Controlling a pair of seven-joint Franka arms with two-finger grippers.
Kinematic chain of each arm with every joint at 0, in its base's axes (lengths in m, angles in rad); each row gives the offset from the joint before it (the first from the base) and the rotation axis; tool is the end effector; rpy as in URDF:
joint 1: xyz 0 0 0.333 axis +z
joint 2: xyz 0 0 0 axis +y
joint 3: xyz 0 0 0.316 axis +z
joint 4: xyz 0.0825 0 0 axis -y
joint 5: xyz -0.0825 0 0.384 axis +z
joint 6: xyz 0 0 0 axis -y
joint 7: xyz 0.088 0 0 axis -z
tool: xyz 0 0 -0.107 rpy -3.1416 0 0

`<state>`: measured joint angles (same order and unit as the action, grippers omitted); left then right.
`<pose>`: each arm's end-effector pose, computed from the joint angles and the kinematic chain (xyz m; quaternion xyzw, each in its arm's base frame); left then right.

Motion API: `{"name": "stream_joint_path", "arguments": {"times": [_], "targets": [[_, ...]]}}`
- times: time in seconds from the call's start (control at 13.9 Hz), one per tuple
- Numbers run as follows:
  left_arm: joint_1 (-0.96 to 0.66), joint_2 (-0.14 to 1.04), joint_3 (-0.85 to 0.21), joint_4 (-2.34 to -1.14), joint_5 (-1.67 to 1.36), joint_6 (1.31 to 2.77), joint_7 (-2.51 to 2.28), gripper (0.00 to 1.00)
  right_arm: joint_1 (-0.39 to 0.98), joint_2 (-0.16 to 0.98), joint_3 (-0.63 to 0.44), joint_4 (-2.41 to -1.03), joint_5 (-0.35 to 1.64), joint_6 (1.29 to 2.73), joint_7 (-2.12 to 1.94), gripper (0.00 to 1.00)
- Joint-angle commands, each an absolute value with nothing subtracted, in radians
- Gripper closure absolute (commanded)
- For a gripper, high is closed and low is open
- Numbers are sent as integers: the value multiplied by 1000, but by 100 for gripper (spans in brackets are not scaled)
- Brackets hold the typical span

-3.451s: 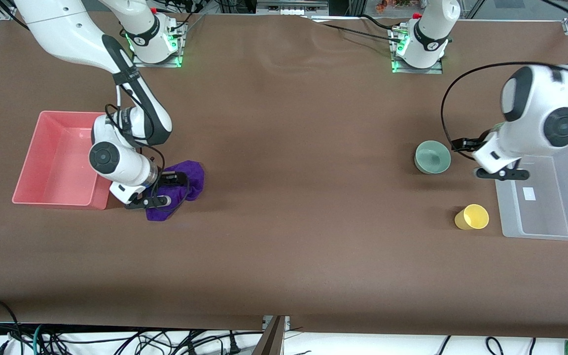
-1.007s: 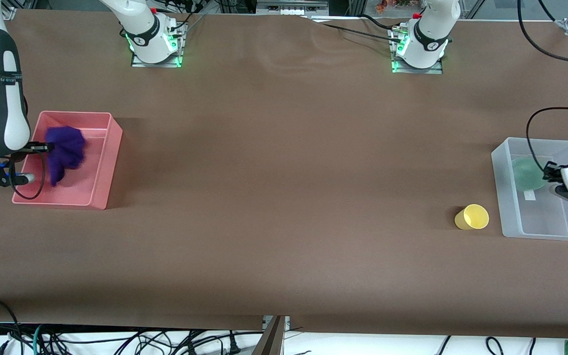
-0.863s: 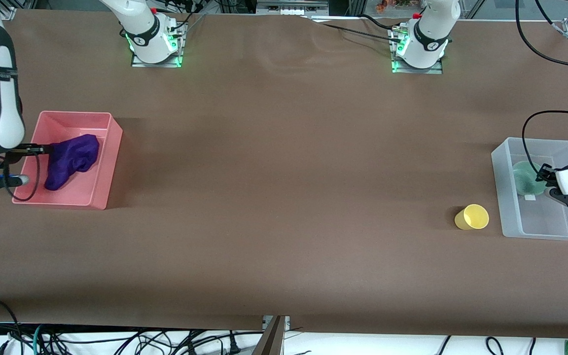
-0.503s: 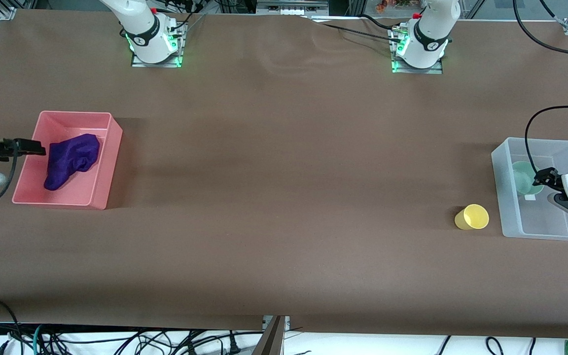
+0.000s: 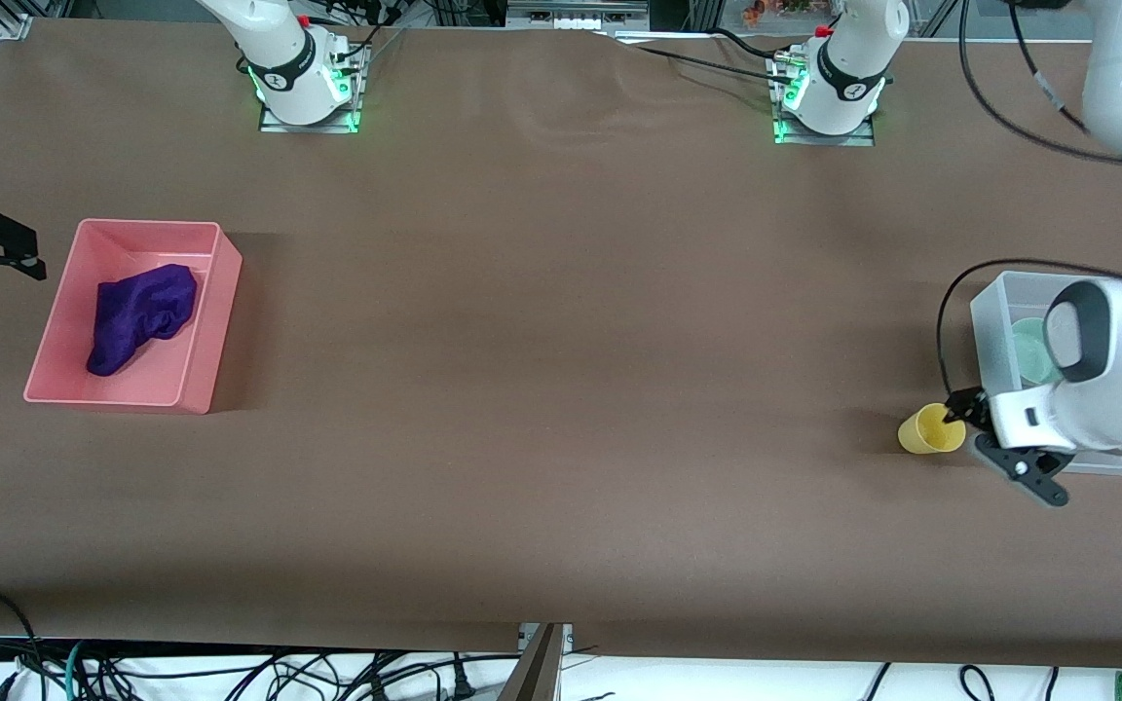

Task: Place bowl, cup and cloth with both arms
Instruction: 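Reach down and grasp the yellow cup with the left gripper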

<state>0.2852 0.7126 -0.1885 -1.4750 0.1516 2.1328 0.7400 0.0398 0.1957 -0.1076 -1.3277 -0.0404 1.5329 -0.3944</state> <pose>0.7062 0.0982 0.2581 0.9418 -0.3355 -0.0192 0.0070 0.6095 -0.0386 0.6222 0.9862 0.1627 -0.0018 0.0310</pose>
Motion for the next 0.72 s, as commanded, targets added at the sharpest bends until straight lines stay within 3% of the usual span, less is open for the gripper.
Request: {"name": "stream_joint_path", "arguments": {"times": [0.0,0.07,0.14,0.22,0.65], "targets": [[296,749,-187,-1431,143,2137,813,29,31,190,-72,-1336,-40,1504,-393,0],[299,768,-187,-1440,143,2137,818,65,31,190,-60,-1336,-40,1482,-379,0],[305,788,-187,-1448,129,2137,816,92,31,189,-58,-1336,-38,1462,-323,0],[307,801,-187,-1448,127,2137,816,100,31,190,-58,-1335,-32,1438,-263,0],[279,737,-199,-1425,132,2016,798,100,31,190,-63,-1336,15,1376,-109,0]]}}
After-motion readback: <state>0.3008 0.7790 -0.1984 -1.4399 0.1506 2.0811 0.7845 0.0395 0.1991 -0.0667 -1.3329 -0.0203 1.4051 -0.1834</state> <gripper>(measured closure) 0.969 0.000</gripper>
